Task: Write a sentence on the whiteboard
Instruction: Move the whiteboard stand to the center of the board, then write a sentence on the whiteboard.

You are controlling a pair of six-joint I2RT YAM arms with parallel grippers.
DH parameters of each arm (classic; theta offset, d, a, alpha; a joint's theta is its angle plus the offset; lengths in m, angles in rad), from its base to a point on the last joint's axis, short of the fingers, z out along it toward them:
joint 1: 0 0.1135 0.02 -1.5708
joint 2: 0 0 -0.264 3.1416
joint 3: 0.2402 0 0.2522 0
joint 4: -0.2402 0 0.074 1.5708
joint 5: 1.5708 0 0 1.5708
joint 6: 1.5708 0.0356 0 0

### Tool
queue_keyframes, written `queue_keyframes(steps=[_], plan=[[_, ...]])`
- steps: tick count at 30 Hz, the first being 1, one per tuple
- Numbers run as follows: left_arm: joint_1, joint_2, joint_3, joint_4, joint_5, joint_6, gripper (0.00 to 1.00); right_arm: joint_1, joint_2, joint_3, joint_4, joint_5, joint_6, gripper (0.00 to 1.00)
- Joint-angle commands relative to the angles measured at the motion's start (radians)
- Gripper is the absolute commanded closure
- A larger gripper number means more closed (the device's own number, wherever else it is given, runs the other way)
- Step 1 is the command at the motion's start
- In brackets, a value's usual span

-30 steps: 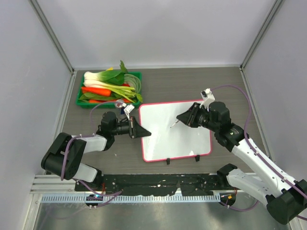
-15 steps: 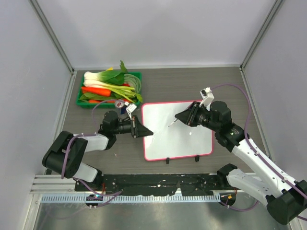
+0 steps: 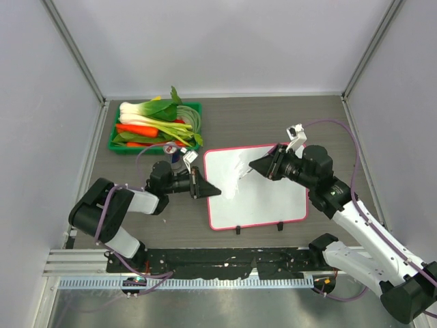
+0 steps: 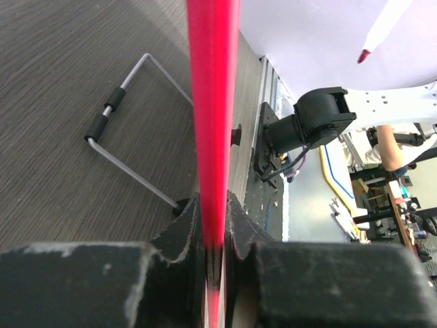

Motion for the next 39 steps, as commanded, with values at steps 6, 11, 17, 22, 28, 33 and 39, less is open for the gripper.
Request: queue_keyframes(steps=[6, 11, 17, 22, 28, 33, 39], plan=[[-0.017, -0.096, -0.027, -0.199, -0.104, 0.15, 0.48, -0.002, -0.02, 0.032, 0.049, -0.014, -0.019, 0.99], [-0.017, -0.236, -0.023, -0.36, -0.235, 0.191, 0.32, -0.002, -0.02, 0.037, 0.051, -0.015, -0.021, 0.99], [-0.017, -0.457, -0.014, -0.621, -0.425, 0.227, 0.12, -0.002, -0.028, 0.041, 0.051, -0.011, -0.025, 0.99], [-0.015, -0.668, 0.021, -0.868, -0.632, 0.215, 0.02, -0.002, -0.032, 0.046, 0.04, -0.011, -0.047, 0.99], [-0.011, -0.819, 0.055, -1.066, -0.761, 0.147, 0.0, -0.002, -0.034, 0.041, 0.026, 0.002, -0.071, 0.99], [-0.009, -0.813, 0.093, -1.117, -0.723, 0.087, 0.0, -0.002, -0.046, 0.017, 0.063, -0.035, -0.072, 0.99], [-0.009, -0.733, 0.13, -1.121, -0.663, 0.074, 0.0, -0.002, -0.101, -0.021, 0.062, 0.031, -0.038, 0.99]])
